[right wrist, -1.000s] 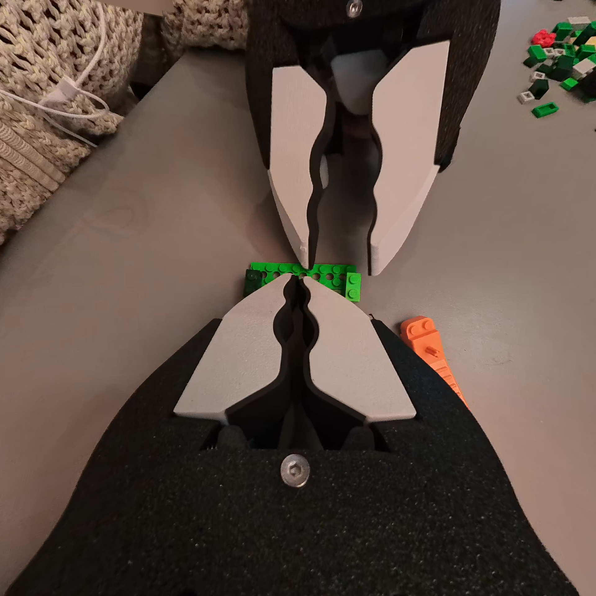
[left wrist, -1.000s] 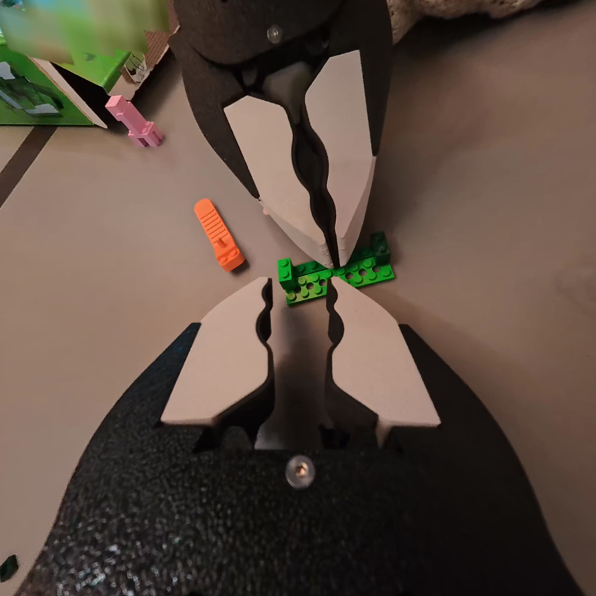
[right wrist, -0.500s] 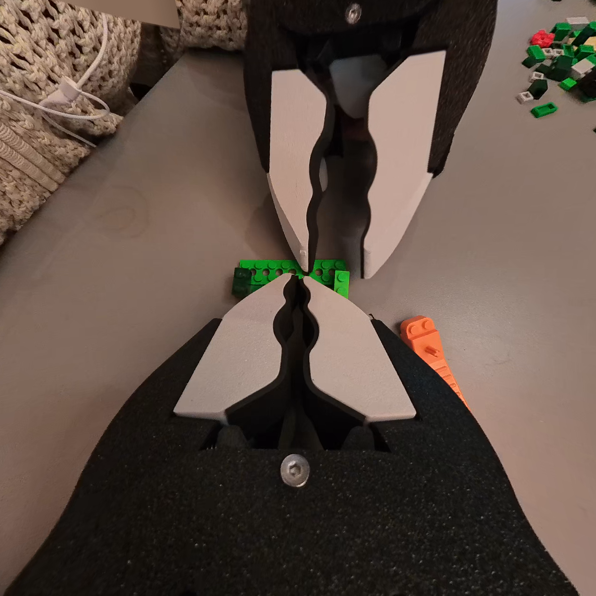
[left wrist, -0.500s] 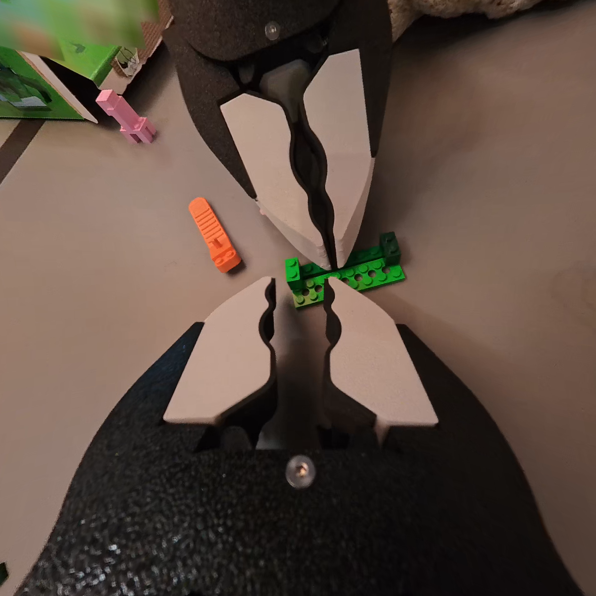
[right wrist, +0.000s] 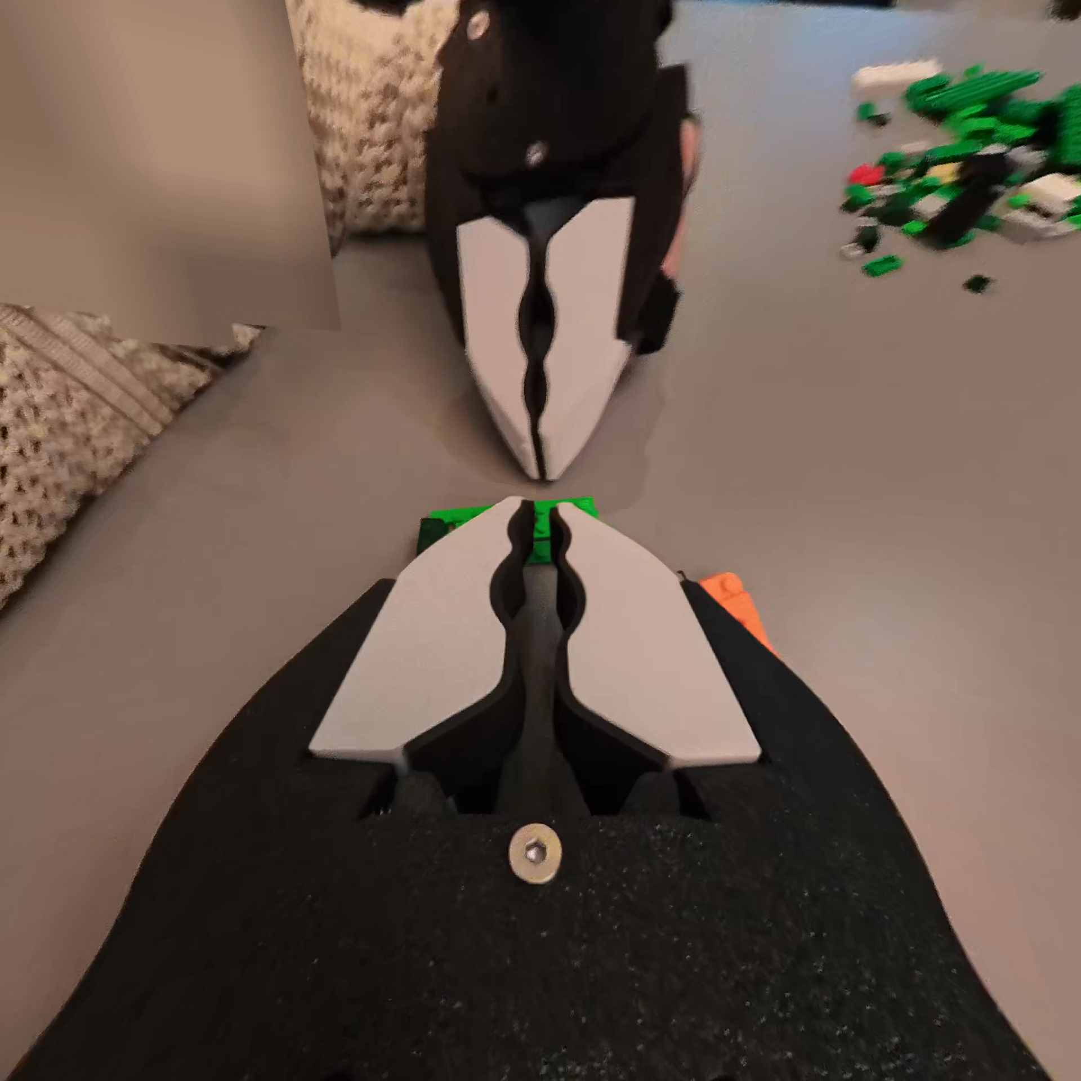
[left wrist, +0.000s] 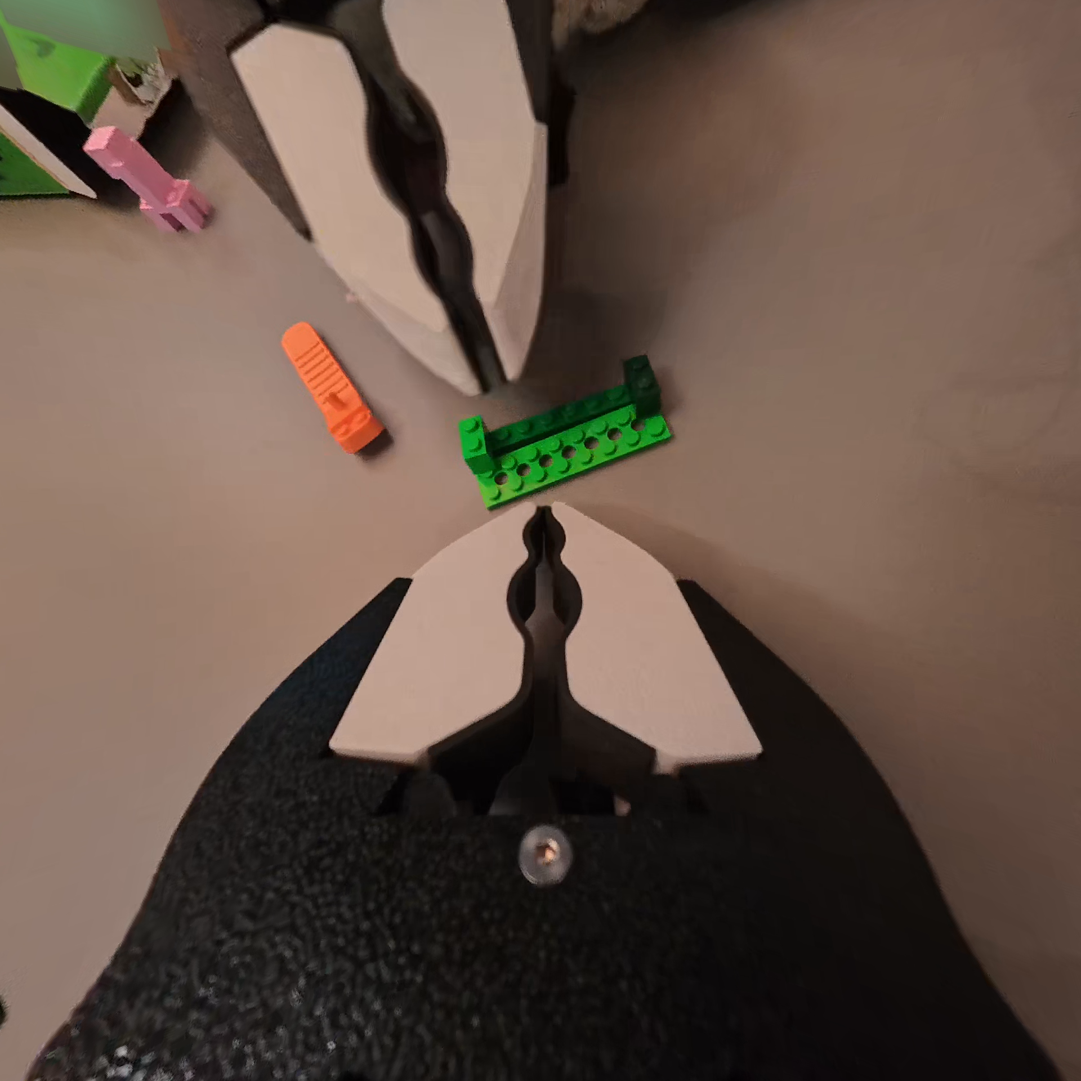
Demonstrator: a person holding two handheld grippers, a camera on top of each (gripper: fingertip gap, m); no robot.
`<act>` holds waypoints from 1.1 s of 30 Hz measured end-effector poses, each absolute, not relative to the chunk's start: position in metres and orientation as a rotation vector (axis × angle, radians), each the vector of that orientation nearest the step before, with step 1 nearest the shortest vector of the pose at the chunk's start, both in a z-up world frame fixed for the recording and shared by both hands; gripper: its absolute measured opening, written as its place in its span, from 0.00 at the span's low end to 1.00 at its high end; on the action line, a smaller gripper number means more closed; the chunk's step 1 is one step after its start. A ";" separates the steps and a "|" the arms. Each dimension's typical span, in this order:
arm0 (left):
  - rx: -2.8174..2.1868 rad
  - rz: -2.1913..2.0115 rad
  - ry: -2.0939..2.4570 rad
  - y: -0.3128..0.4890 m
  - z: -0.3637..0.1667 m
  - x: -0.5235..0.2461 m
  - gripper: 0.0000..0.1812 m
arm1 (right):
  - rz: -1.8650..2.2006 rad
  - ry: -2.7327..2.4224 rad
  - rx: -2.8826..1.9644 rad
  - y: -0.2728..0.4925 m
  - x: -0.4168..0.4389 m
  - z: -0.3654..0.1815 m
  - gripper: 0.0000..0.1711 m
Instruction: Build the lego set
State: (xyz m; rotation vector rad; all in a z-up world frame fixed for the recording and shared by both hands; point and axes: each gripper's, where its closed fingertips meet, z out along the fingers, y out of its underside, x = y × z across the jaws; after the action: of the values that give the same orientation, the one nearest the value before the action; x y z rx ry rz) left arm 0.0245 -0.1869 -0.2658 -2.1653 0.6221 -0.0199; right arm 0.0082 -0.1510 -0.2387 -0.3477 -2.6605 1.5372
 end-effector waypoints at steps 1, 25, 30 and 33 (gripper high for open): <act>-2.161 -0.017 0.632 -0.186 -0.266 0.026 0.00 | 1.523 -2.644 -0.367 -0.150 0.005 -0.239 0.05; -2.153 0.053 0.628 -0.170 -0.264 0.016 0.00 | 1.254 -2.704 -0.344 -0.148 -0.006 -0.262 0.08; -2.138 0.081 0.621 -0.165 -0.262 0.012 0.00 | 1.258 -2.680 -0.387 -0.148 -0.007 -0.261 0.11; -2.120 0.120 0.659 -0.169 -0.262 0.006 0.00 | 1.339 -2.672 -0.408 -0.139 -0.001 -0.254 0.09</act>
State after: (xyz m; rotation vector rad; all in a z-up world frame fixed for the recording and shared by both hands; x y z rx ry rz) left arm 0.0060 -0.1693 -0.2620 -2.1204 0.6590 0.1204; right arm -0.0005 -0.1393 -0.2540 -0.4084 -2.6720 1.3394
